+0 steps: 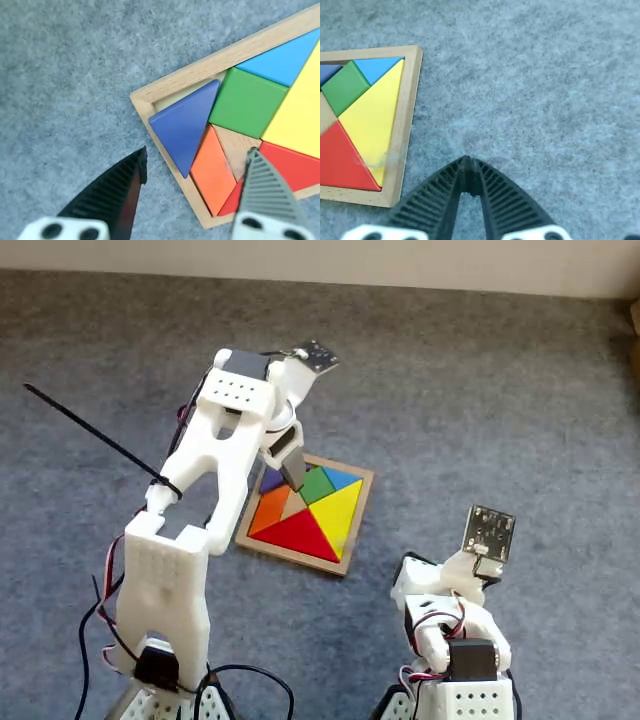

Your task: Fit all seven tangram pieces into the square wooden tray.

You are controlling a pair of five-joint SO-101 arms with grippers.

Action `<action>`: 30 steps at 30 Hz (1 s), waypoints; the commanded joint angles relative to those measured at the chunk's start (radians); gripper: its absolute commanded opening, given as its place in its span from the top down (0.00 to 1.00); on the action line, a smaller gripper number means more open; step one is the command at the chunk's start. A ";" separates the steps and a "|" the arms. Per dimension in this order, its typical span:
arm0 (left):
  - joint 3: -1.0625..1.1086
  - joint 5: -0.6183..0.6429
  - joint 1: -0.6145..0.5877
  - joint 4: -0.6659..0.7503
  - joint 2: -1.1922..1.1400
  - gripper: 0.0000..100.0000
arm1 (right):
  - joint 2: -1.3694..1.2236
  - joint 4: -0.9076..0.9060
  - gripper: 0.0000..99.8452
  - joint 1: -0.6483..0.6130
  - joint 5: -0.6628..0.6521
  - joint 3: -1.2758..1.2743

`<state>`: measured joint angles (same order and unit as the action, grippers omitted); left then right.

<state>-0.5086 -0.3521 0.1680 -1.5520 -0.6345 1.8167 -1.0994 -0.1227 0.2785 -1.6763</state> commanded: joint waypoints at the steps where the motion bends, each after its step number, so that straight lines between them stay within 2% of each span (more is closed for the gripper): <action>1: -0.050 0.034 -0.012 -0.002 0.015 0.70 | 0.015 -0.010 1.00 0.007 -0.011 -0.137; 4: -0.051 0.075 -0.053 -0.002 0.015 0.70 | 0.015 -0.010 1.00 0.007 -0.011 -0.137; 9: -0.050 0.075 -0.117 0.005 0.007 0.70 | 0.015 -0.010 1.00 0.007 -0.011 -0.137; 14: -0.038 0.121 -0.168 0.078 0.002 0.70 | 0.015 -0.010 1.00 0.007 -0.011 -0.137; 22: 0.117 0.124 -0.170 0.238 0.002 0.70 | 0.015 -0.010 1.00 0.007 -0.011 -0.137; 30: 0.137 0.124 -0.143 0.241 0.004 0.70 | 0.015 -0.010 1.00 0.007 -0.011 -0.137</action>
<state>-0.3659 -0.2325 0.0100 -1.3203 -0.6452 1.8167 -1.0994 -0.1227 0.2785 -1.6763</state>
